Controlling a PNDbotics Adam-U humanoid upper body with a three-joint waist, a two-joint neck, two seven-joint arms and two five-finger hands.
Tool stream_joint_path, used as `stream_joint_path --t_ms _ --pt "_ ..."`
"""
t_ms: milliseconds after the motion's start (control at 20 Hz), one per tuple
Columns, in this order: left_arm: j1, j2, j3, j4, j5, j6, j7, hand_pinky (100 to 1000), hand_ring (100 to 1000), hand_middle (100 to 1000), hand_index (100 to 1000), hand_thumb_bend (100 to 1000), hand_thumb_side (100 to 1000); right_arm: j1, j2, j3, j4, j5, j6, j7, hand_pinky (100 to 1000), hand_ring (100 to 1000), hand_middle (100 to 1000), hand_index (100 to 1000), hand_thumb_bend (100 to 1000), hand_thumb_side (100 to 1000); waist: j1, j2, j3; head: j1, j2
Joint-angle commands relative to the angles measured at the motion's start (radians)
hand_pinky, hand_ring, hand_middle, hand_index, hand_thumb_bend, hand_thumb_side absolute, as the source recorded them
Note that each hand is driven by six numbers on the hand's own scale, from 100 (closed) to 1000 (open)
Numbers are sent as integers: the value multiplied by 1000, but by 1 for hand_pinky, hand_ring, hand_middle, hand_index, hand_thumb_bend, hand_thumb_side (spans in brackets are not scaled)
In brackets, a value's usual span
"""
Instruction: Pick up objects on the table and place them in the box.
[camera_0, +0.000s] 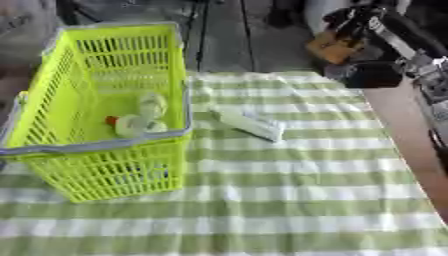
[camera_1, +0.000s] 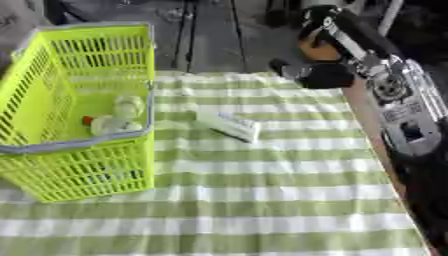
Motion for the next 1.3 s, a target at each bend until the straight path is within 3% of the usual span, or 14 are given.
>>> stream_joint_path --t_ms 50,1000,1300 --pt "-7 15 2 -20 0 0 0 717 1000 881 801 260 860 -19 -11 -3 -10 -1 -1 2 599 704 734 873 522 459 2 -16 -1 -2 2" --pt "-9 16 2 -20 1 0 -1 717 1000 881 801 261 860 -16 -11 -2 -8 3 -3 2 599 705 733 872 522 460 3 -17 0 -3 2" --pt "-7 17 -1 -20 2 3 -3 717 1000 881 801 262 862 -65 3 21 66 34 -13 43 603 708 739 872 535 455 2 -21 -1 -7 4"
